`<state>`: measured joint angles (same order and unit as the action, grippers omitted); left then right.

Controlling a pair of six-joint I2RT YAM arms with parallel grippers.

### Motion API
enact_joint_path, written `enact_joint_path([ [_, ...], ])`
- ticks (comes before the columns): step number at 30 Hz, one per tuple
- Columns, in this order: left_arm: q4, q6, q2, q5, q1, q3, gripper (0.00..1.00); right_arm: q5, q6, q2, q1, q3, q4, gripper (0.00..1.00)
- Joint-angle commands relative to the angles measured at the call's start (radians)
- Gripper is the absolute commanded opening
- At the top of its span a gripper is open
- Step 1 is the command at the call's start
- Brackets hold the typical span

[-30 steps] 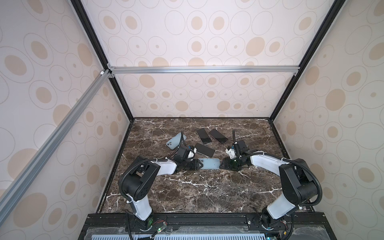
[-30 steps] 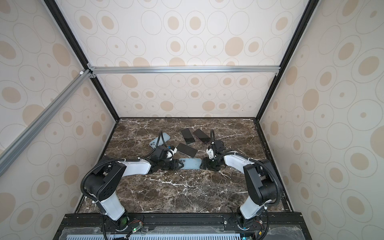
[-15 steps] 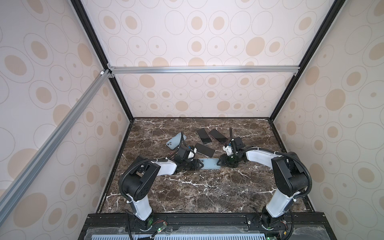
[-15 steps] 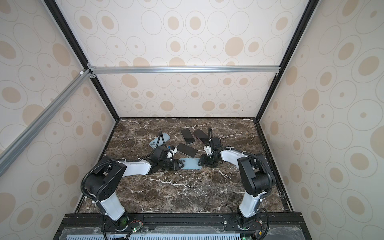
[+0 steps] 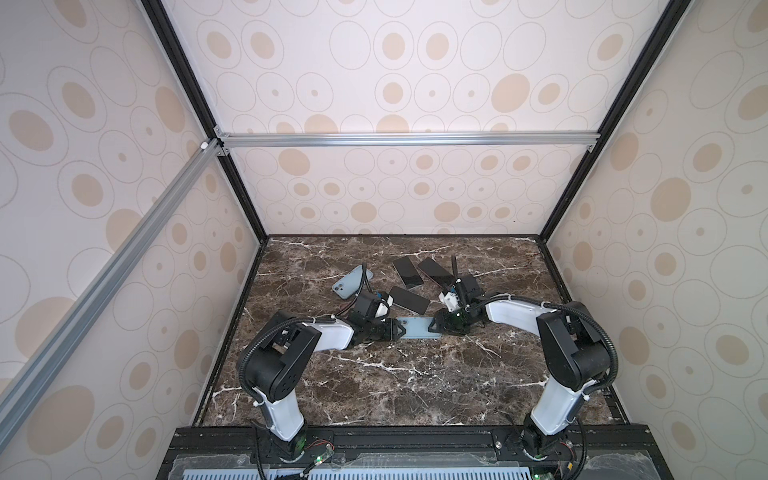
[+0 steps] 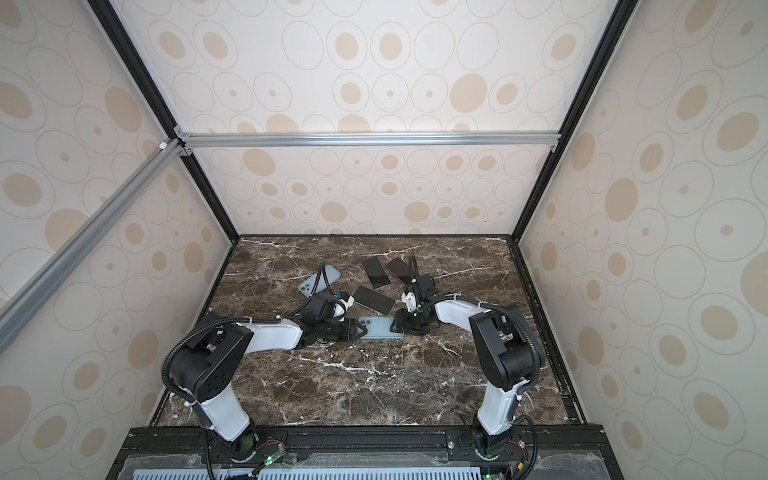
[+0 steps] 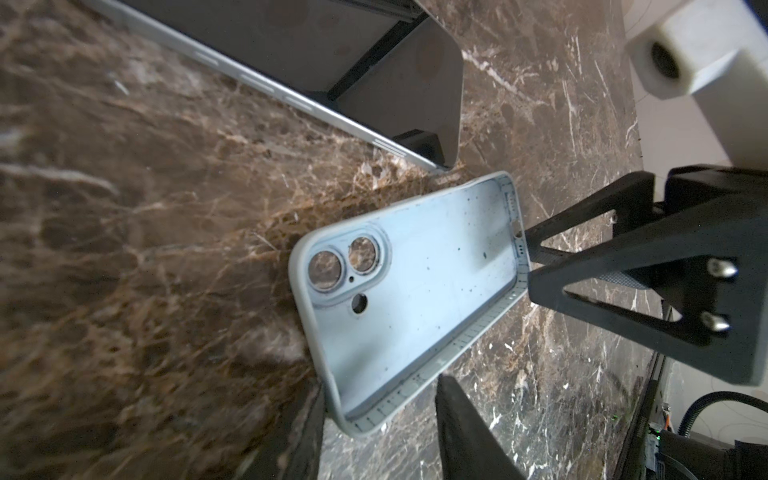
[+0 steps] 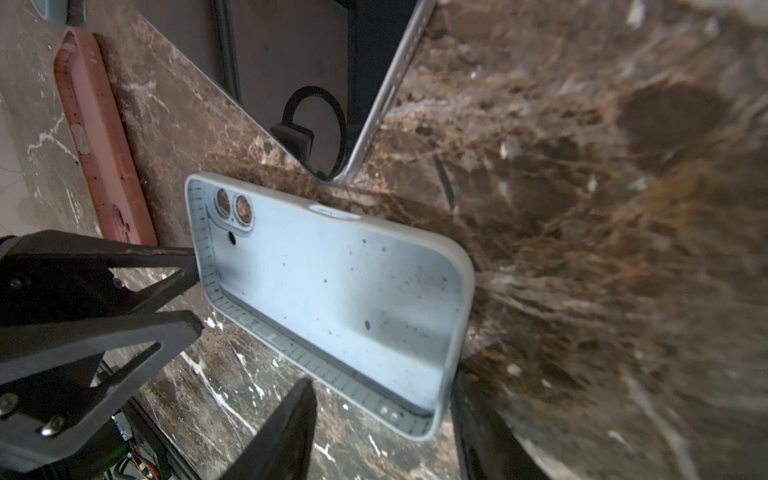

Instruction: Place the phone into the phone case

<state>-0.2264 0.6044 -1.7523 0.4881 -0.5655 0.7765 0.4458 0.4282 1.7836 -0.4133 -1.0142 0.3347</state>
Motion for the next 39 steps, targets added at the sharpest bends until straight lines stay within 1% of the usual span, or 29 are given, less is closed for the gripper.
enact_joint_path([
  [1, 0.054, -0.03, 0.005, 0.021, -0.012, 0.007, 0.44, 0.016, 0.021, -0.004, -0.031, 0.031, 0.026, 0.55],
  [15, 0.012, 0.032, 0.086, 0.019, -0.027, -0.081, 0.44, 0.001, -0.001, -0.047, -0.049, 0.069, 0.079, 0.55],
  [17, 0.014, 0.036, 0.093, -0.003, -0.03, -0.088, 0.43, 0.004, 0.001, -0.047, -0.05, 0.068, 0.08, 0.55],
  [18, 0.008, 0.042, 0.103, -0.037, -0.032, -0.097, 0.43, 0.005, 0.001, -0.049, -0.05, 0.069, 0.08, 0.55],
  [19, -0.004, 0.05, 0.114, -0.058, -0.032, -0.109, 0.43, -0.001, 0.001, -0.052, -0.05, 0.069, 0.085, 0.56],
  [23, -0.03, 0.07, 0.138, -0.083, -0.031, -0.127, 0.46, -0.065, -0.013, -0.055, -0.051, 0.052, 0.134, 0.57],
  [28, -0.021, 0.08, 0.158, -0.114, -0.033, -0.125, 0.5, -0.135, -0.076, -0.064, -0.05, 0.004, 0.201, 0.63],
  [29, -0.018, 0.079, 0.164, -0.122, -0.032, -0.126, 0.52, -0.146, -0.096, -0.065, -0.05, -0.011, 0.217, 0.65],
  [33, 0.007, 0.069, 0.206, -0.136, -0.032, -0.124, 0.64, -0.188, -0.218, -0.067, -0.05, -0.093, 0.283, 0.74],
  [34, 0.024, 0.066, 0.219, -0.145, -0.032, -0.123, 0.7, -0.213, -0.254, -0.066, -0.05, -0.119, 0.299, 0.79],
  [36, 0.059, 0.06, 0.252, -0.175, -0.032, -0.119, 0.82, -0.26, -0.327, -0.062, -0.051, -0.167, 0.318, 0.91],
  [39, 0.081, 0.06, 0.319, -0.208, -0.032, -0.129, 0.93, -0.293, -0.419, -0.044, -0.051, -0.235, 0.333, 0.97],
])
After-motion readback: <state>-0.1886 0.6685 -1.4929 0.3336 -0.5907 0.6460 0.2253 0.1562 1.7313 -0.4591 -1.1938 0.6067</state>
